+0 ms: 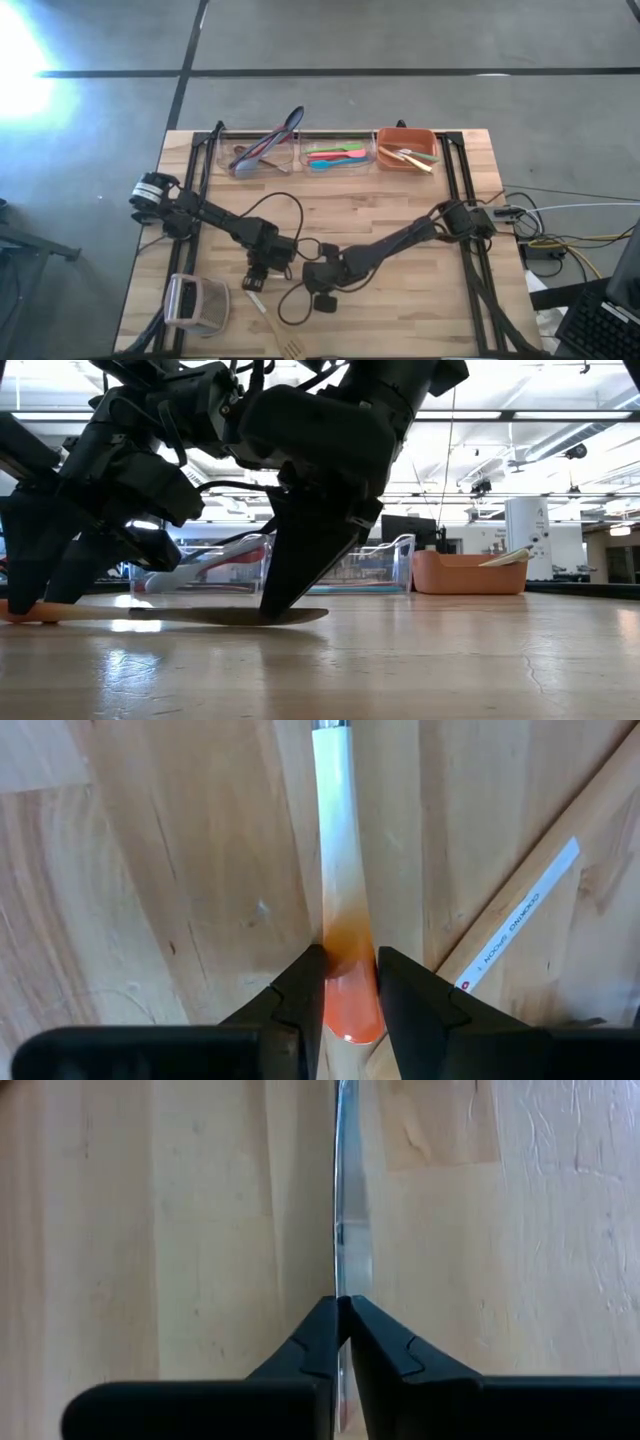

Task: Pick & Place Kitchen Items
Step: Put the orange knife into the orange bin

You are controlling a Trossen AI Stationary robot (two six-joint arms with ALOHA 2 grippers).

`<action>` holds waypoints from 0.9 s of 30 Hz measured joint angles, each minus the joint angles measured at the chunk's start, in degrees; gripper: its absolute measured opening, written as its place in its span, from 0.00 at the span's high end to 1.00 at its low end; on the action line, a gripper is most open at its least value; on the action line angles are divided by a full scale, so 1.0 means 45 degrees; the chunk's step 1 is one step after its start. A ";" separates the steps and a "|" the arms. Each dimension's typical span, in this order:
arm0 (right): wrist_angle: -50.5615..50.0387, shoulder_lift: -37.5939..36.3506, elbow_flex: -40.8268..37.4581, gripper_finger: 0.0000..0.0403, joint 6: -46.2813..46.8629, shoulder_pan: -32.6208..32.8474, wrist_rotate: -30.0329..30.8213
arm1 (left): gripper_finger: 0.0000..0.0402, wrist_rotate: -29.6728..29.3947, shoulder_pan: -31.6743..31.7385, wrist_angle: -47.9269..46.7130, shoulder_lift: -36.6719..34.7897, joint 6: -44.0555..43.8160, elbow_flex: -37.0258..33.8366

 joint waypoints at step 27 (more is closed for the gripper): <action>0.0063 0.0028 -0.0062 0.95 -0.0861 -0.0463 0.0247 | 0.90 0.1194 0.0080 0.0180 -0.0002 0.0717 -0.0012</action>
